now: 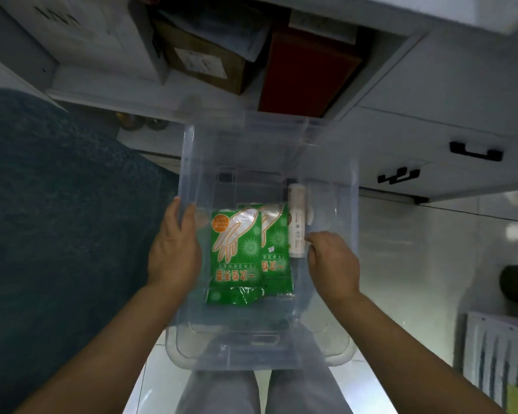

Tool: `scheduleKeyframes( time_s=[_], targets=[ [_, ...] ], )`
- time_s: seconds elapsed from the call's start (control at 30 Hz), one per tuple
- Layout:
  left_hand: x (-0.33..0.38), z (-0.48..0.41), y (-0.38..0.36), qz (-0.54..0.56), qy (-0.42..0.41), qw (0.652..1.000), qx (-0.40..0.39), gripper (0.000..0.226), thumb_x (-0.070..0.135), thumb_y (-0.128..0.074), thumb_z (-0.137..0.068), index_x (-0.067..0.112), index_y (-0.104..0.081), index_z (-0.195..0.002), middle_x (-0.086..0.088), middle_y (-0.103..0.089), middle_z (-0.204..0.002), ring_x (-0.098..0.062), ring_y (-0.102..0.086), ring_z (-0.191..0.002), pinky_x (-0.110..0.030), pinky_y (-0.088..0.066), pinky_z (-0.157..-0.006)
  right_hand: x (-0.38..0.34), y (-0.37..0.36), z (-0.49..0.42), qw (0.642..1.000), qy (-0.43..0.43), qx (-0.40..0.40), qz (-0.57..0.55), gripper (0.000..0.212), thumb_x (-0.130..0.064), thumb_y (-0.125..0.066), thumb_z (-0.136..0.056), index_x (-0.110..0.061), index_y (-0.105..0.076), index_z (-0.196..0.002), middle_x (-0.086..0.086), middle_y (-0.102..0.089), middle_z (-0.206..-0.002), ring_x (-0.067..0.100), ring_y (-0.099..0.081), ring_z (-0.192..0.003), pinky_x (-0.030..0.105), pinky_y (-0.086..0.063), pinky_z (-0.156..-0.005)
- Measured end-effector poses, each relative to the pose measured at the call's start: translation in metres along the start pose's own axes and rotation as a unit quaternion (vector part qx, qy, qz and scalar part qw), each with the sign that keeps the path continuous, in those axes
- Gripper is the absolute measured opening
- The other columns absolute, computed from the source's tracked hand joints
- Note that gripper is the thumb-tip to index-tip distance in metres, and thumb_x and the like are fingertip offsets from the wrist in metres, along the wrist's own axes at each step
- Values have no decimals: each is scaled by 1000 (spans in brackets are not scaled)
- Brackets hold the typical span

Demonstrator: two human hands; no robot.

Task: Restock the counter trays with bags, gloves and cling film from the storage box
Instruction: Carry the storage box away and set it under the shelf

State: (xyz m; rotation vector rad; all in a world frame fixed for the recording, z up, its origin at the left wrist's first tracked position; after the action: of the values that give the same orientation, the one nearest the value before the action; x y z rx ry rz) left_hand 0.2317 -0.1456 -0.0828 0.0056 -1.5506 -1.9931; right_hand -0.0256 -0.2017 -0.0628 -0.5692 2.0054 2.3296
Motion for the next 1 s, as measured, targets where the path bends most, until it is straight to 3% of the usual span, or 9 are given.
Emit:
scheduleKeyframes(
  time_s=[0.07, 0.13, 0.2, 0.27, 0.47, 0.6, 0.73, 0.87, 1.0],
  targets=[
    [4, 1, 7, 1, -8, 1000, -7, 67, -9, -53, -78, 10, -32, -139, -20, -25, -149, -47, -51, -111, -52, -48, -82, 13, 27, 0, 998, -11, 50, 49, 29, 10, -71, -65, -5, -67, -89, 15, -68, -83, 32, -62, -72, 35, -50, -59],
    [4, 1, 13, 11, 5, 1000, -20, 67, -5, -53, -80, 11, -28, -140, -20, -31, -143, -47, -56, -99, -51, -48, -74, 42, 39, 7, 989, -122, 66, 49, 31, 3, -69, -71, -3, -61, -100, 19, -63, -94, 37, -58, -84, 41, -49, -69],
    [0, 0, 16, 36, 50, 997, -40, 66, 4, -52, -85, 13, -22, -142, -21, -39, -137, -45, -56, -100, -48, -47, -74, 71, 35, 19, 969, -241, 45, -11, 31, -7, -65, -79, -1, -55, -108, 21, -59, -101, 37, -56, -91, 43, -46, -76],
    [1, 0, 19, 53, 74, 994, -67, 60, 10, -54, -86, 12, -26, -139, -20, -48, -131, -41, -56, -103, -47, -48, -78, 86, 22, 25, 943, -309, -7, -124, 23, -13, -53, -88, -4, -52, -109, 21, -60, -99, 34, -57, -85, 39, -46, -72],
    [34, 4, 33, 54, 47, 992, -101, 32, 10, -59, -82, 7, -46, -111, -18, -59, -107, -36, -59, -89, -40, -51, -69, 110, 30, 36, 918, -328, -59, -214, 20, -13, -49, -91, -4, -54, -109, 19, -64, -92, 27, -57, -76, 32, -43, -67],
    [80, 10, 30, 29, -5, 993, -117, 33, 12, -63, -81, 3, -46, -108, -15, -58, -97, -26, -51, -75, -32, -41, -61, 152, 55, 67, 898, -366, -38, -240, 19, -11, -56, -86, -2, -59, -102, 20, -65, -93, 33, -61, -83, 32, -45, -70],
    [152, 26, 13, 5, -77, 986, -145, 29, 15, -68, -78, 8, -42, -90, -8, -50, -84, -25, -50, -71, -30, -38, -61, 207, 84, 117, 874, -412, -10, -259, 21, -10, -61, -85, 1, -63, -102, 20, -66, -91, 24, -56, -75, 25, -39, -66],
    [235, 56, -16, -10, -142, 973, -183, 31, 14, -69, -77, 11, -40, -86, -6, -50, -82, -25, -51, -71, -29, -36, -57, 273, 111, 183, 828, -472, 24, -302, 21, -12, -63, -83, 0, -62, -100, 16, -64, -84, 29, -62, -75, 37, -52, -71],
    [324, 97, -45, -16, -183, 964, -193, 29, 11, -67, -74, 13, -43, -91, -2, -52, -82, -19, -50, -64, -26, -34, -47, 343, 140, 251, 798, -505, 55, -324, 13, -15, -62, -82, -7, -61, -92, 16, -65, -82, 31, -63, -72, 42, -54, -72]
  ],
)
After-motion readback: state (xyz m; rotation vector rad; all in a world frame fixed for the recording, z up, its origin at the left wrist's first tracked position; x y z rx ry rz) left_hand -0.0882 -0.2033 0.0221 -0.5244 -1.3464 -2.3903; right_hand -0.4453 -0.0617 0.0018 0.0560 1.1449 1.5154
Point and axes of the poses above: each hand's wrist, its own z-axis away from the middle knuckle, its own y-axis out of the back of the hand, x = y × z, the point moved 9 cm from there along -z, towards the middle knuckle
